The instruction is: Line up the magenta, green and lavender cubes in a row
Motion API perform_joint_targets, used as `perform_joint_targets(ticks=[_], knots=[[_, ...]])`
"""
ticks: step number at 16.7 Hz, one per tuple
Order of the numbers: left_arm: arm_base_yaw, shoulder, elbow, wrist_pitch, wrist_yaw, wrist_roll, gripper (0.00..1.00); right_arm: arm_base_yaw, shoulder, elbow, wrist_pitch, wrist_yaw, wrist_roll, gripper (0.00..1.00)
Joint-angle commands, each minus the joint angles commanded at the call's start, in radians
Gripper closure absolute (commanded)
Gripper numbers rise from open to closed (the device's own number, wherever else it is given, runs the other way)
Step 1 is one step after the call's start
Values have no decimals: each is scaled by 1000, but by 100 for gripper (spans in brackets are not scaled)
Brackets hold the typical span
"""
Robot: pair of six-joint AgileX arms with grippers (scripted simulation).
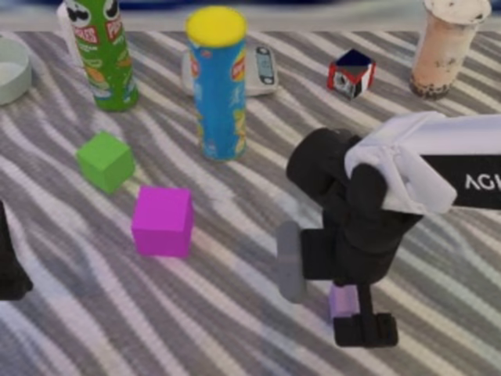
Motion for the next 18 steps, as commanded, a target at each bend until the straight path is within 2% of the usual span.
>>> perform_joint_targets(ticks=[3,9,15,18], knots=[[0,0,0,0,0,0,0,2,-13,33,-41,1,-2,0],[0,0,0,0,0,0,0,7,-88,162,-255,-1,-6,0],[-4,9,10,-10,3,3,0,-1,-99,162,-256,-1,-2,0],[-33,96,100,-97,20,31,0,-34,-169,114,-201,-9,23,0]])
